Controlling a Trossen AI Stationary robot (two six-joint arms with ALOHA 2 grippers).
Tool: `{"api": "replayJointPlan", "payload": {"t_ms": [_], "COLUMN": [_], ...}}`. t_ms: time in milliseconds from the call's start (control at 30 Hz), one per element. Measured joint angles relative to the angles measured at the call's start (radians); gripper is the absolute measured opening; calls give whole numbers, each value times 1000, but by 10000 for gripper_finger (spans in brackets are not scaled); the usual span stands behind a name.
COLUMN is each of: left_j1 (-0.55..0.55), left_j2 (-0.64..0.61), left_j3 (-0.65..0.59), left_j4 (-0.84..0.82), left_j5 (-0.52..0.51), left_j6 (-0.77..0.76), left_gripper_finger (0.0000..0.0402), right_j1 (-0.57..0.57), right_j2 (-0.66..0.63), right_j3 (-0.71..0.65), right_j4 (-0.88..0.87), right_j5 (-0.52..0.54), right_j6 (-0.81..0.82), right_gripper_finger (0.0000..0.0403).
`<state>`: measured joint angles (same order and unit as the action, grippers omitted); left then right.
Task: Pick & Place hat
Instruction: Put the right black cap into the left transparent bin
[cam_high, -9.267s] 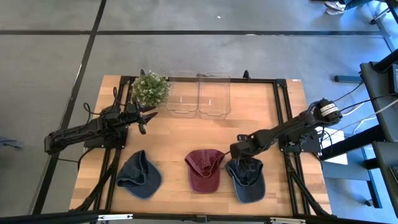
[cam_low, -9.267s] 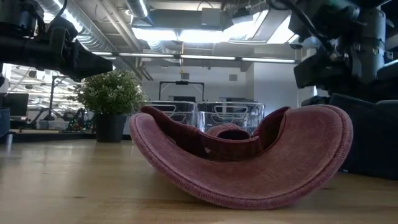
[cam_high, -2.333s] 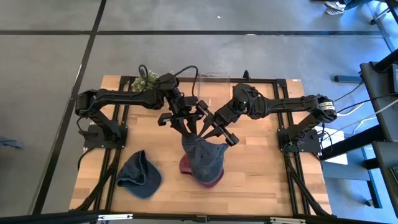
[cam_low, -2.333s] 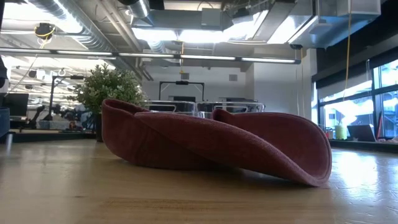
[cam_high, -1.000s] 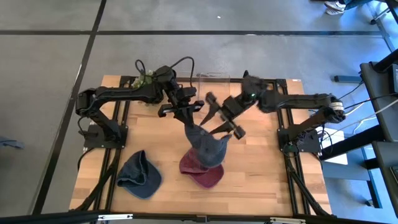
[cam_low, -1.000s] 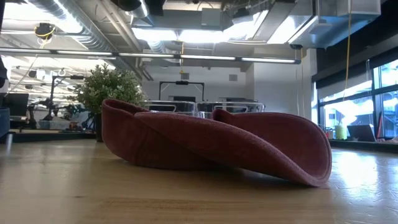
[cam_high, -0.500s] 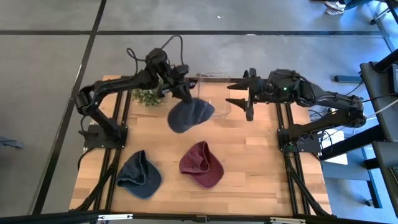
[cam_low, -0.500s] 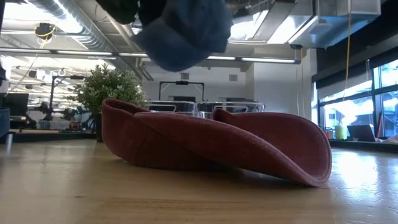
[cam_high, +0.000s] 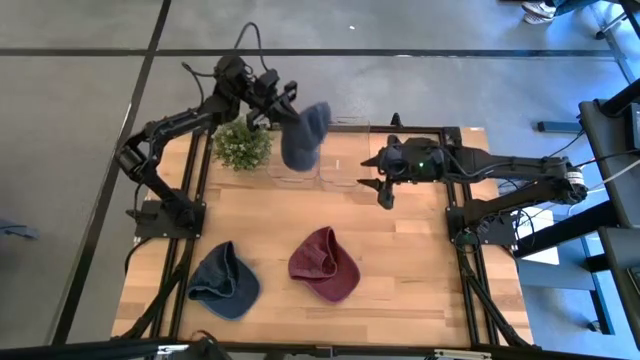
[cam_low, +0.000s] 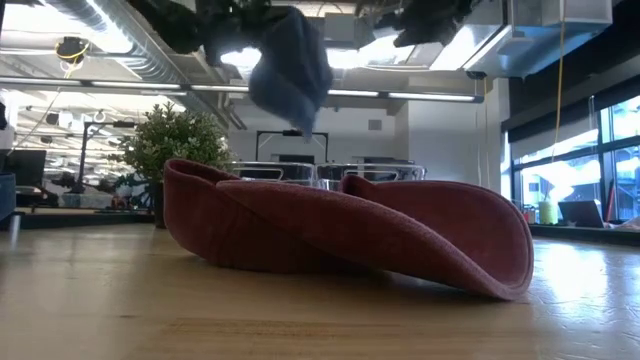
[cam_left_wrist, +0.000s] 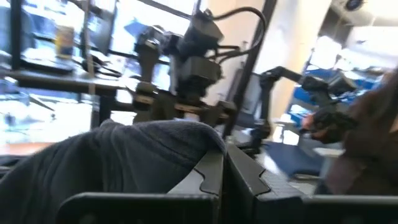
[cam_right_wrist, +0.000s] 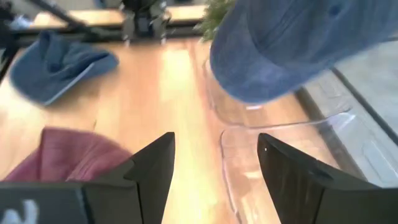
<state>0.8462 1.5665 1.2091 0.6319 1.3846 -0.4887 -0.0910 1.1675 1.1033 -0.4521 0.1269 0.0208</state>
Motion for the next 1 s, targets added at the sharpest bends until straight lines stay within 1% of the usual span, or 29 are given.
{"api": "replayJointPlan", "payload": {"t_ms": [233, 367, 500, 667, 833, 1000], "left_j1": [81, 112, 144, 178, 203, 215], "left_j2": [6, 58, 143, 245, 323, 368], "left_j3": [0, 0, 0, 0, 0, 0], "left_j4": [-6, -7, 12, 95, 105, 103], "left_j5": [5, 46, 67, 66, 43, 2], "left_j6": [143, 189, 197, 197, 219, 221], "left_gripper_finger": [4, 4, 4, 4, 4, 4], "right_j1": [-14, -37, -70, -97, -105, -105], "right_j2": [-1, -1, -1, 2, 2, 2], "right_j3": [-27, -28, -28, -28, -29, -29], "right_j4": [186, 261, 280, 282, 295, 300], "right_j5": [136, 196, 204, 204, 204, 204], "right_j6": [-28, -32, -25, -23, -23, -24], "right_gripper_finger": [228, 228, 228, 228, 228, 228]}}
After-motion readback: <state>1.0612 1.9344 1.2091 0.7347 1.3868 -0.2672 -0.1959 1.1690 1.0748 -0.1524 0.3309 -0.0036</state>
